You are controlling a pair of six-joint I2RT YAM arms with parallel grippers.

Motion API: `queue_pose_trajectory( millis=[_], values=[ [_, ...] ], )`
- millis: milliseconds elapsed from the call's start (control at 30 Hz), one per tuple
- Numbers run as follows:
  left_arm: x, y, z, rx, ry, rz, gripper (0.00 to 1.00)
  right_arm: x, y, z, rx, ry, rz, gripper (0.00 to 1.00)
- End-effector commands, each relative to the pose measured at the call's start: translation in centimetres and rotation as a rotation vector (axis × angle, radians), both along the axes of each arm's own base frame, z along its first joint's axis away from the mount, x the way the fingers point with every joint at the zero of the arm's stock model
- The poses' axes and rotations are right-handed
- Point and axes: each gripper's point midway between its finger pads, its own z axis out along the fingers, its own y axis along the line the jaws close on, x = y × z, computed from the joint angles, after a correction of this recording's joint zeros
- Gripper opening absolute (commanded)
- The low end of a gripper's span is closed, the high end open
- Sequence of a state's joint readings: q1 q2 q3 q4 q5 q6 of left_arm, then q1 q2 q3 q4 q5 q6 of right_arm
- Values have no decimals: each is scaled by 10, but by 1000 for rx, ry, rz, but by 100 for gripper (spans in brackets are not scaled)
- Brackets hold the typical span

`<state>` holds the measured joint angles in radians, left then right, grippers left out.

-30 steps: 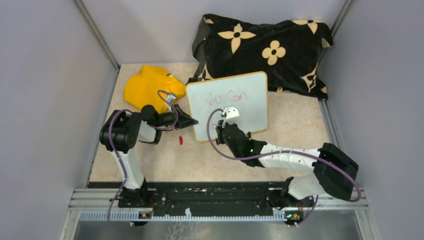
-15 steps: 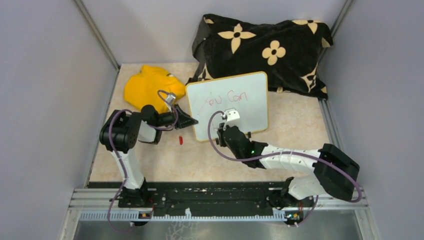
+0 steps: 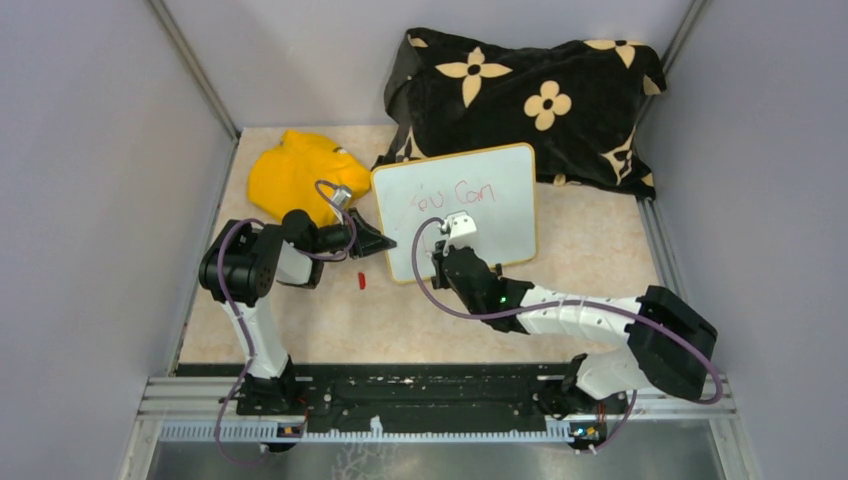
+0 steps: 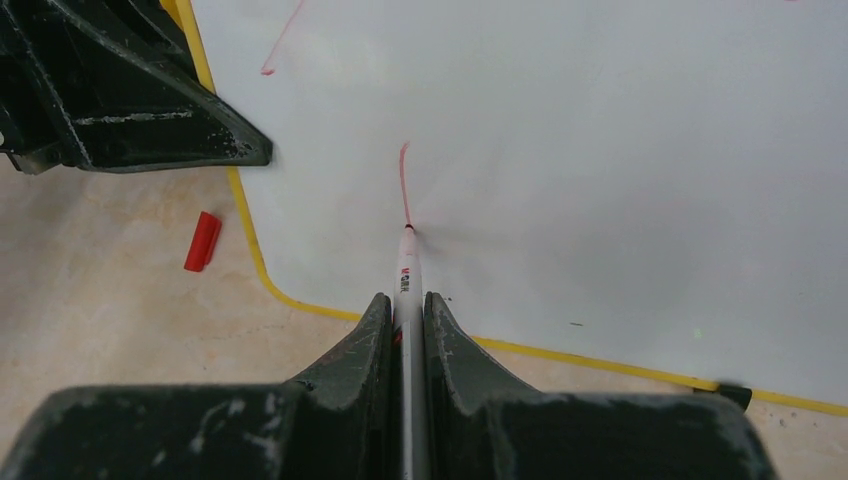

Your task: Write a sentence on the whiteboard

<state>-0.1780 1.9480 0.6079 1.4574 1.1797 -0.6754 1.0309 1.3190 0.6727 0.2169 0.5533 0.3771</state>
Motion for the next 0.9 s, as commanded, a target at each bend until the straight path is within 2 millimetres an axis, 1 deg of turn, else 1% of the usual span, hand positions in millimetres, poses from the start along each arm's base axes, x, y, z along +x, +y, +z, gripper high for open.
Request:
queue_pose_trajectory(
  millis=[0, 300, 467, 633, 867],
  values=[
    [-4, -5, 2, 7, -8, -36, 0, 15, 9, 29, 48, -59, -25, 0],
    [-4, -5, 2, 6, -9, -36, 0, 16, 19, 25, 54, -47, 6, 0],
    [-4, -5, 2, 7, -8, -36, 0, 12, 23, 17, 48, -20, 29, 0],
    [-4, -5, 2, 7, -7, -37, 0, 8, 19, 6, 30, 5, 29, 0],
    [-4, -5, 1, 7, -6, -37, 0, 3, 6, -4, 3, 22, 10, 0]
  ],
)
